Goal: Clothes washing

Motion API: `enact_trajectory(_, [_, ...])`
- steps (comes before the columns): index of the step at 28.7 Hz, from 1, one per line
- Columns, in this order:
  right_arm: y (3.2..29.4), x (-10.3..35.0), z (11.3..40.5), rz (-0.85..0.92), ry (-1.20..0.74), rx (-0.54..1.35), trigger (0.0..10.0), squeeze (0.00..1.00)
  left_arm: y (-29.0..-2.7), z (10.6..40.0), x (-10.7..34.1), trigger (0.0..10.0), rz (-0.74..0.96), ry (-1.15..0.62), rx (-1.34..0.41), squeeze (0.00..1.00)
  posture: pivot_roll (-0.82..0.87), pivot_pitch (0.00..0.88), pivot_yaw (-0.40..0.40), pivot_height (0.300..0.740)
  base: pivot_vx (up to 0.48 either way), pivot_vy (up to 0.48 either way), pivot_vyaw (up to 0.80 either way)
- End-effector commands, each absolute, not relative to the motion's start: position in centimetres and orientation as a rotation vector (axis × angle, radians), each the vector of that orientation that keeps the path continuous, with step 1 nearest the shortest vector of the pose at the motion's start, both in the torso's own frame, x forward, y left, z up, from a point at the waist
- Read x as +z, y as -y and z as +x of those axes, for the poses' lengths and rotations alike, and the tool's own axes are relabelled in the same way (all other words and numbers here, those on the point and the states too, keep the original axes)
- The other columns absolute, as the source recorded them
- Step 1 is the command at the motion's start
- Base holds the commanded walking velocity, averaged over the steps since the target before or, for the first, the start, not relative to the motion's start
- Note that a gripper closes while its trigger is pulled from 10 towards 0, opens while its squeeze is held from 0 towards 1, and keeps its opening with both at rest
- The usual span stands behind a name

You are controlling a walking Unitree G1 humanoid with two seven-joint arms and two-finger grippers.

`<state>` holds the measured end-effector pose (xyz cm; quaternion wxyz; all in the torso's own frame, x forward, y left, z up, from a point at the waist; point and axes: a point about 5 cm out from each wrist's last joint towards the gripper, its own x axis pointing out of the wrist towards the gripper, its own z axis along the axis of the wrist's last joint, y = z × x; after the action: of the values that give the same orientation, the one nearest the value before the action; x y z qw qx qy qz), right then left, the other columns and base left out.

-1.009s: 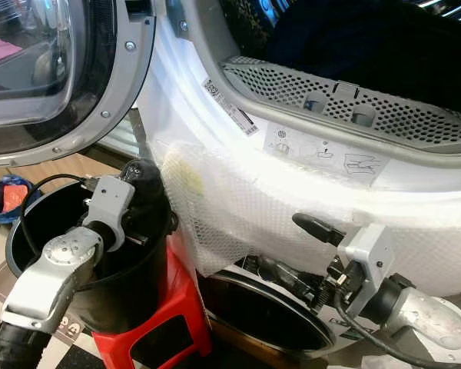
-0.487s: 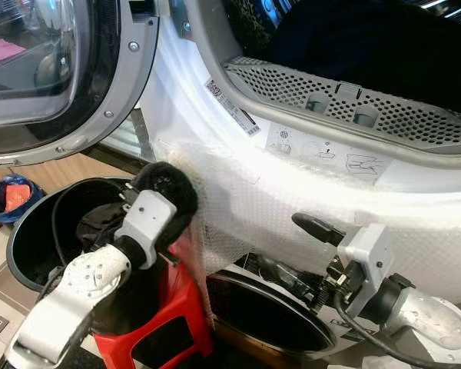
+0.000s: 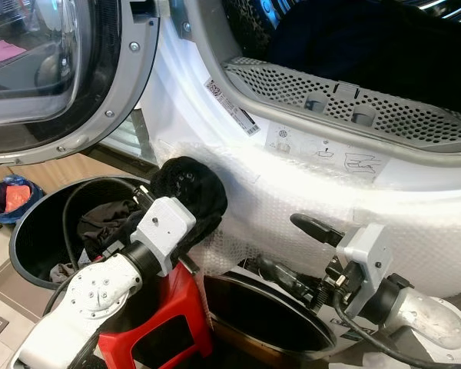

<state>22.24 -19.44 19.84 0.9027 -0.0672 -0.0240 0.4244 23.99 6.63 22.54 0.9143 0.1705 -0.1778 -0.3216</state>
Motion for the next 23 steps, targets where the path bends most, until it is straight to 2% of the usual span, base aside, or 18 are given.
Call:
enact_trajectory(1, [19.5, 19.7, 22.3, -0.136, 0.05, 0.882, 10.0, 0.0, -5.6, 22.3, 24.5, 10.0, 0.342, 0.512, -0.741, 0.0, -0.01, 0.159, -0.052, 0.74, 0.0, 0.0, 0.0])
enact_trajectory(5, [19.9, 19.5, 22.6, -0.131, 0.05, 0.848, 10.0, 0.0, -5.2, 22.0, 24.8, 10.0, 0.374, 0.554, -0.764, 0.0, -0.01, 0.162, -0.053, 0.74, 0.0, 0.0, 0.0])
enact_trajectory(13, [21.8, 18.9, 22.9, -0.101, 0.039, 0.781, 10.0, 0.0, -3.6, 21.1, 25.5, 10.0, 0.396, 0.637, -0.925, 0.0, 0.0, 0.163, -0.05, 0.74, 0.0, 0.0, 0.0])
enact_trajectory(23, [21.8, 19.9, 23.4, -0.038, 0.088, 0.705, 10.0, 0.0, -1.9, 21.4, 26.3, 10.0, 0.407, 0.712, -1.016, 0.0, -0.02, 0.158, -0.029, 0.74, 0.0, 0.0, 0.0])
